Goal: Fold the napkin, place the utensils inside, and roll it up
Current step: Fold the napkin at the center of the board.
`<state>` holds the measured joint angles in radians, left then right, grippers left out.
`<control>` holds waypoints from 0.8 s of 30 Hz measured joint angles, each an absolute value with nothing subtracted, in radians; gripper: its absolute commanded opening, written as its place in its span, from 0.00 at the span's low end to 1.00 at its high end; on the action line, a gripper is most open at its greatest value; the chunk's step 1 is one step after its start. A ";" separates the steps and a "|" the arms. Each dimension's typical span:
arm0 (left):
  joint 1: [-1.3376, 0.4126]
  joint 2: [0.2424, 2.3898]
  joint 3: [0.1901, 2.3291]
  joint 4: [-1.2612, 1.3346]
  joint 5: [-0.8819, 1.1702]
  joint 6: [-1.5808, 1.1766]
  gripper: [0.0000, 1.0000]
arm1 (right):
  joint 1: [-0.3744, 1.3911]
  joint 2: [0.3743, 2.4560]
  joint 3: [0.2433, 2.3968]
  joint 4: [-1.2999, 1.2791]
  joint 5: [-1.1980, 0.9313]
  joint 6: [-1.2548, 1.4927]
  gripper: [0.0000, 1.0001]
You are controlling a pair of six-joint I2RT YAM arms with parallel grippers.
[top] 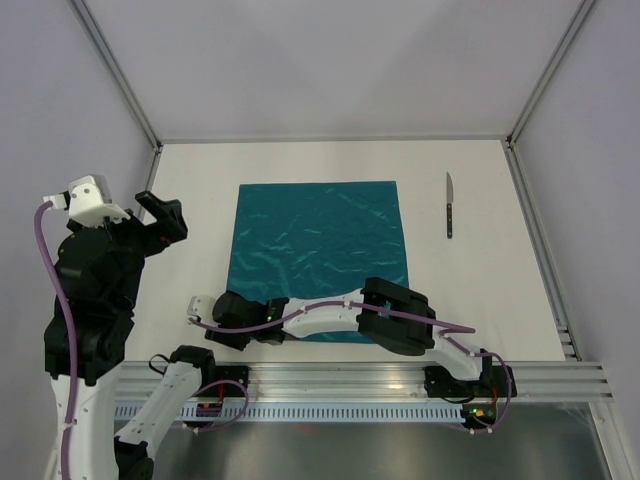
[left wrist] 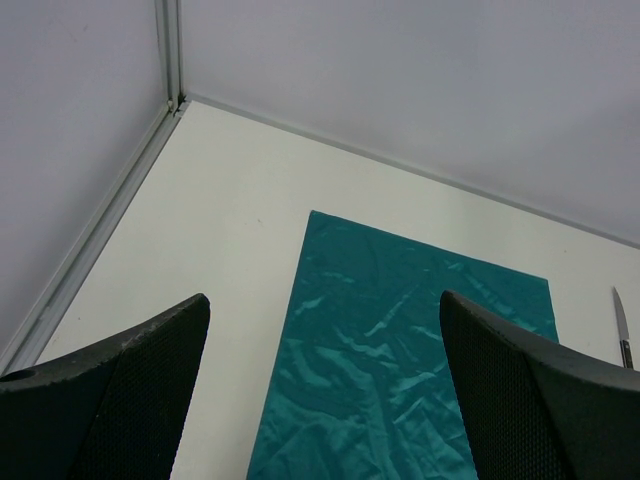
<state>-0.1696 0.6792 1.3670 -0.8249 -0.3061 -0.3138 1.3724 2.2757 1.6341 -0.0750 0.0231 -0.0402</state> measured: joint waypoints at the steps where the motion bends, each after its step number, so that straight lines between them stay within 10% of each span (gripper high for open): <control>1: -0.170 0.679 1.367 -0.825 -0.306 -0.314 1.00 | 1.372 2.276 1.634 -0.075 0.023 -0.039 0.46; 24: -0.170 0.682 1.347 -0.826 -0.314 -0.314 1.00 | 1.370 2.286 1.658 -0.086 0.020 -0.034 0.07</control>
<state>-0.1696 0.6815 1.3468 -0.8257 -0.3138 -0.3141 1.3705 2.2864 1.6581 -0.0856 0.0200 -0.0338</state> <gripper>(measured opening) 0.993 0.079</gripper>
